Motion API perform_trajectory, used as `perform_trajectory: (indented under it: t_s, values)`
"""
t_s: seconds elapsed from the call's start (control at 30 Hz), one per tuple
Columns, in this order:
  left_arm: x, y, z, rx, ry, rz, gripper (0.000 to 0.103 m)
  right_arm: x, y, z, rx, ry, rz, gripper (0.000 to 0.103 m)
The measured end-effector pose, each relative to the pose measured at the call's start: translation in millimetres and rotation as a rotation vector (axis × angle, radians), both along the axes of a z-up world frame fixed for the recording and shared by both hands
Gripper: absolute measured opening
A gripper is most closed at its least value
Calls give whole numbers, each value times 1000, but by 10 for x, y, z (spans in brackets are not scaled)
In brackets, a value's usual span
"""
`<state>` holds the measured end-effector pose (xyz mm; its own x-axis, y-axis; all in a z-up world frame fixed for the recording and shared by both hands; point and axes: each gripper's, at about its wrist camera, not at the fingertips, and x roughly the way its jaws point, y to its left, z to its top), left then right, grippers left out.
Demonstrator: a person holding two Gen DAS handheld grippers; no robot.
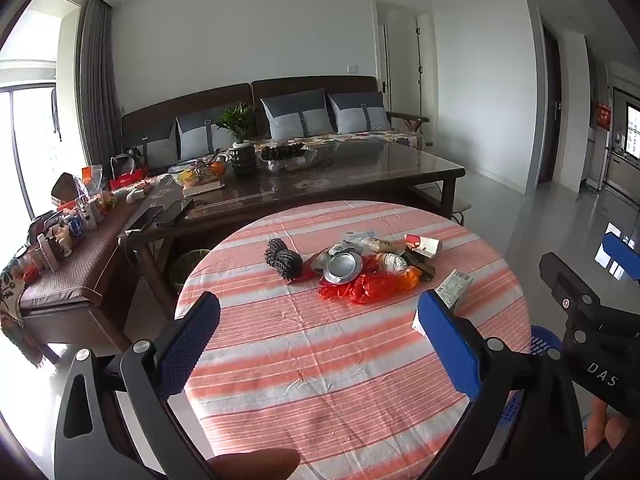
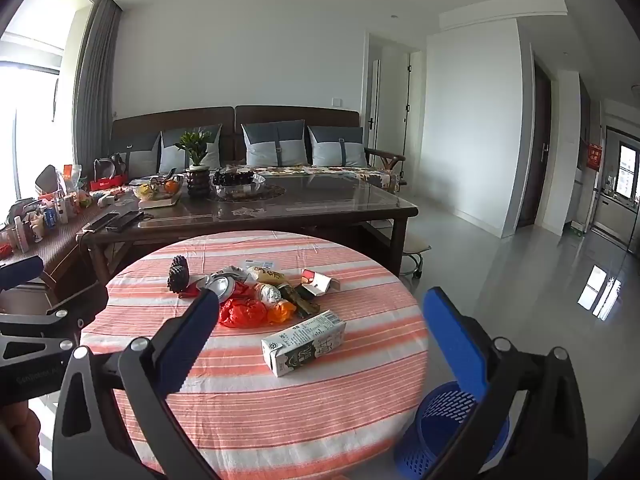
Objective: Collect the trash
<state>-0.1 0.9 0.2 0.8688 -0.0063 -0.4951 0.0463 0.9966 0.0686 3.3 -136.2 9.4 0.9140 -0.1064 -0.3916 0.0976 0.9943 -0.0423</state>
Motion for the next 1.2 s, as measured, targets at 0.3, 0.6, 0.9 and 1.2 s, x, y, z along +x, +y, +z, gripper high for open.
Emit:
perform_trajectory:
  t_s: [0.3, 0.6, 0.9, 1.2]
  values:
    - [15, -10, -7, 5, 5, -5, 98, 13, 13, 26, -5, 9, -1, 98]
    - [1, -9, -3, 7, 5, -1, 98, 21, 33, 65, -10, 11, -1, 98]
    - [-27, -35, -9, 8, 4, -5, 98, 16, 16, -17, -14, 14, -2, 98]
    - [4, -11, -6, 8, 8, -3, 98, 10, 15, -14, -17, 16, -2, 98]
